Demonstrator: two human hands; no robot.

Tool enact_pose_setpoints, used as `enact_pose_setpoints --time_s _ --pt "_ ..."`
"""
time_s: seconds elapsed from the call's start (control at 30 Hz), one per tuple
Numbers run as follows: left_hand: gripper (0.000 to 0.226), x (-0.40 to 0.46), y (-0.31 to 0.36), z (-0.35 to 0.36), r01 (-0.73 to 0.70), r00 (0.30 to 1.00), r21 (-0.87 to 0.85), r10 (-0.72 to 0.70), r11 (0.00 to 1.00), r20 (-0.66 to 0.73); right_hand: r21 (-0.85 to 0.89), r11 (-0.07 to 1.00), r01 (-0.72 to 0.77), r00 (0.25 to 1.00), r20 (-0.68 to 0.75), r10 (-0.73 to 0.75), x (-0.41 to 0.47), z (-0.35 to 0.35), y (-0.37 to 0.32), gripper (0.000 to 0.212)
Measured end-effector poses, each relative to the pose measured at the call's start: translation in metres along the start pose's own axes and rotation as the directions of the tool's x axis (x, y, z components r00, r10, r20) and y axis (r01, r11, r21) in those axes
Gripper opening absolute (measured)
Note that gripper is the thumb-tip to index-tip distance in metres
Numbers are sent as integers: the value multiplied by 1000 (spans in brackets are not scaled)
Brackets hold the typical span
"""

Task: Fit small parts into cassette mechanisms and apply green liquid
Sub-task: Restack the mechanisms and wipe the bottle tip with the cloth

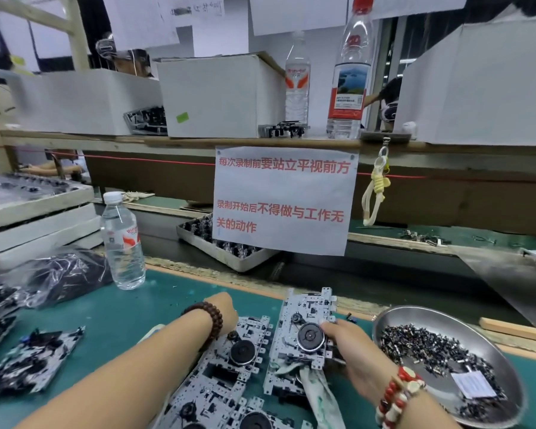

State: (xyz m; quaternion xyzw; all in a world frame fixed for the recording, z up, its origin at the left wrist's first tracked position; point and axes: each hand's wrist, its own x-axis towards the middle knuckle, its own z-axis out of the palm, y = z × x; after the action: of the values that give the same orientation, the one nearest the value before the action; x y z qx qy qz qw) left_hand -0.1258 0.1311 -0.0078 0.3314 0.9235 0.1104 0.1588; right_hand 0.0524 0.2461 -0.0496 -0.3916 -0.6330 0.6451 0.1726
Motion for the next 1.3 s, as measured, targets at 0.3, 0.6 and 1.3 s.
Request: enact_pose_setpoints --time_s 0.3,0.6,1.3 --pt "77 -7 11 -11 -61 989 -409 112 911 101 36 997 -75 976 206 66 6 55 -23 22" --pt "101 6 8 8 68 990 -189 -42 980 137 -115 993 -31 956 287 64 1 88 -20 32" --pt "85 -3 15 15 64 992 -87 -54 994 114 -719 632 289 929 370 -4 -18 67 -27 35"
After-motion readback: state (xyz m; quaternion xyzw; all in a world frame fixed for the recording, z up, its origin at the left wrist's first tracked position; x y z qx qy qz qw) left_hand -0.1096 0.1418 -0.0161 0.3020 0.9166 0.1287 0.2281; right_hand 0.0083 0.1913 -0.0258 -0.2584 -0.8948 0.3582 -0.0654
